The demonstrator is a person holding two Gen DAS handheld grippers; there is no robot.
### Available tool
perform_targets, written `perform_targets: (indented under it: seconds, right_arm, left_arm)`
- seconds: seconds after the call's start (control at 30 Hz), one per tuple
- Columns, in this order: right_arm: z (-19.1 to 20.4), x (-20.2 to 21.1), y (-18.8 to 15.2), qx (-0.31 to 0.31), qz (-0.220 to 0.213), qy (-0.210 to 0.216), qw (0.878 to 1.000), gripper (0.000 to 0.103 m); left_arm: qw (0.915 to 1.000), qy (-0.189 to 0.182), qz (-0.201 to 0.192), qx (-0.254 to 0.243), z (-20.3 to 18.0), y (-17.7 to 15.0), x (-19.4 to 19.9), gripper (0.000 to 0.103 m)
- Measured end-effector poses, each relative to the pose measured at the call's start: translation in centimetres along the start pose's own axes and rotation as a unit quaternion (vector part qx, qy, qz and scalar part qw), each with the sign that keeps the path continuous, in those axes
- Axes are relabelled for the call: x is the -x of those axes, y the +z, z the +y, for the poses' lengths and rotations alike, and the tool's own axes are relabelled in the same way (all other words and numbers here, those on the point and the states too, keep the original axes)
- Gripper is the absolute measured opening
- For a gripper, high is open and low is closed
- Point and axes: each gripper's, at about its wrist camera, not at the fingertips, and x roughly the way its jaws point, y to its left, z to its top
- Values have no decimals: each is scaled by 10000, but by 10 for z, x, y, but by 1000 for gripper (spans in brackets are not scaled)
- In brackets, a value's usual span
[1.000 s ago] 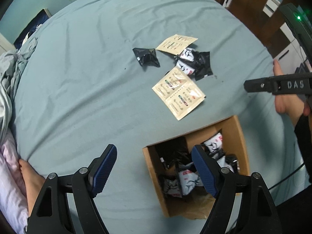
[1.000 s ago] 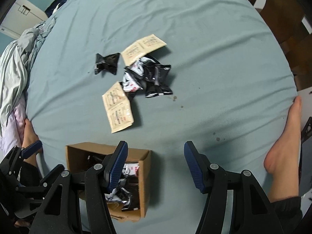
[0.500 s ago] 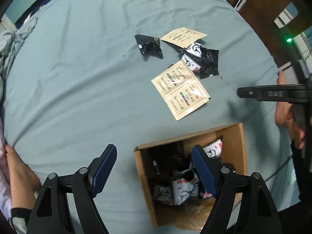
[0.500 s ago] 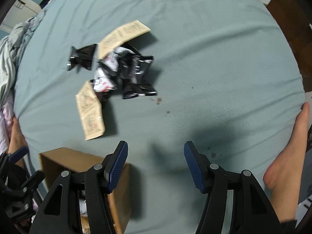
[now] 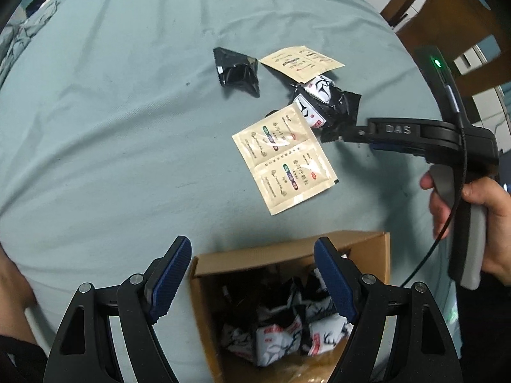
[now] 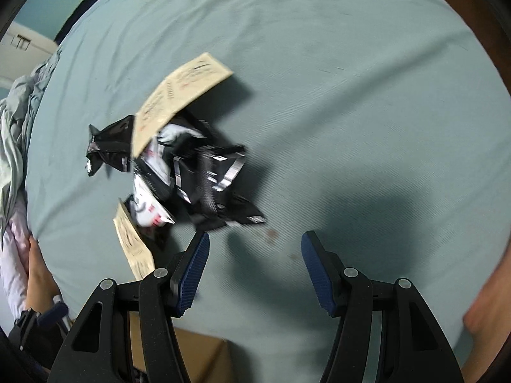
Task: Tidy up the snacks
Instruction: 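Grasp a black snack packet with the right gripper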
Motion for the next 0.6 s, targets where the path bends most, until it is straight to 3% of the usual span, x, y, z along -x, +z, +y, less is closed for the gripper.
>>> perform_targets:
  seconds: [0.27, 0.33, 0.6]
  right_arm:
    - [27, -17, 18, 737, -311, -92, 9968, 59]
    - [31, -14, 20, 972, -452, -81, 9942, 36]
    - [14, 20, 10, 908, -1025, 305, 9901, 32]
  left_arm:
    - [9998, 67, 166, -103, -15, 15, -33, 80]
    - [9996, 14, 281, -53, -16, 19, -42, 80]
    - [9979, -451, 373, 273, -22, 46, -53, 80]
